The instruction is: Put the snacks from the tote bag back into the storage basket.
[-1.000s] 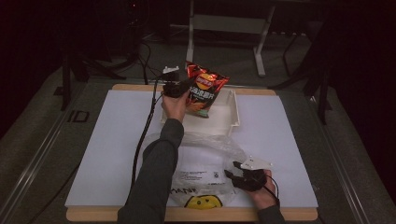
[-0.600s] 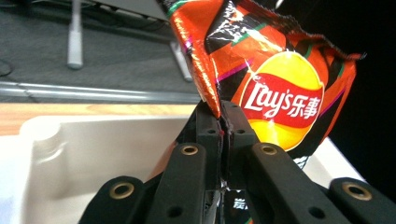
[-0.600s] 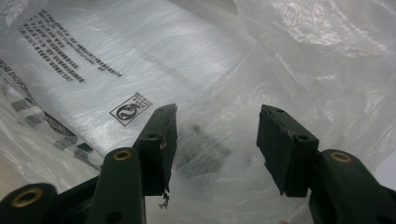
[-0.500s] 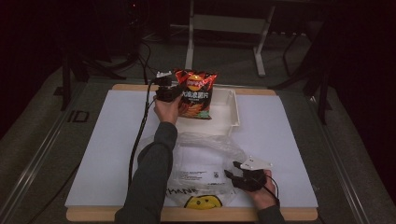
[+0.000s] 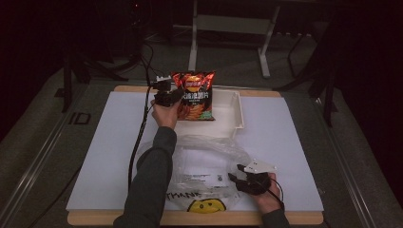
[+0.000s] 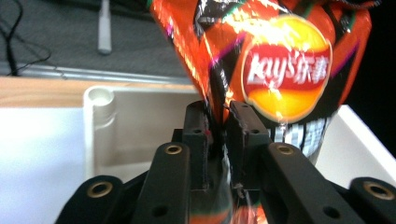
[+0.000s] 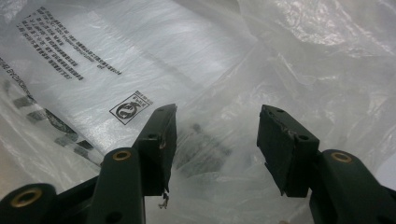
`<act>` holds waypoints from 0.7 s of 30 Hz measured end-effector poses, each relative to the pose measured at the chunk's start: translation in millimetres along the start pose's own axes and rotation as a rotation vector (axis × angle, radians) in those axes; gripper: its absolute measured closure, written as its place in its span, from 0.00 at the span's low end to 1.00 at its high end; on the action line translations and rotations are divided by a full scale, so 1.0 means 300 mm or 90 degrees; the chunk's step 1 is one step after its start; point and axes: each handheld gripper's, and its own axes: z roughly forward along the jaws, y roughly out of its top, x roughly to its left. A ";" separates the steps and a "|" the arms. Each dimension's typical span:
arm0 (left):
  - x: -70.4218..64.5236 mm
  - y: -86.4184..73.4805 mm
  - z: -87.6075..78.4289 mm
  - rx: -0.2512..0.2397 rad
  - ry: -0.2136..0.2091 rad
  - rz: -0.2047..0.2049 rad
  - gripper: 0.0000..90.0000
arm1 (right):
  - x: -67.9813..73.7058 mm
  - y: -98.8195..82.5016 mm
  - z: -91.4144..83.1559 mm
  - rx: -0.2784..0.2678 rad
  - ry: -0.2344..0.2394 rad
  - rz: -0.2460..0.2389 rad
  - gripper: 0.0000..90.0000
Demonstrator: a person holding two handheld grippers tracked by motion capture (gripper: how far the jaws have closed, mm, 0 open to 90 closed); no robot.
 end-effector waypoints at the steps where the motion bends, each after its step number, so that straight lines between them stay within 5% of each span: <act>1: 0.002 -0.001 0.002 0.004 -0.001 -0.003 0.75 | 0.000 0.000 0.001 0.000 0.001 -0.001 0.52; 11: 0.027 -0.014 -0.028 -0.007 -0.005 -0.006 0.59 | 0.000 0.001 0.002 0.003 0.002 0.000 0.52; 21: 0.033 0.007 -0.112 -0.017 -0.011 -0.005 0.57 | 0.001 0.002 0.004 0.007 0.003 0.001 0.52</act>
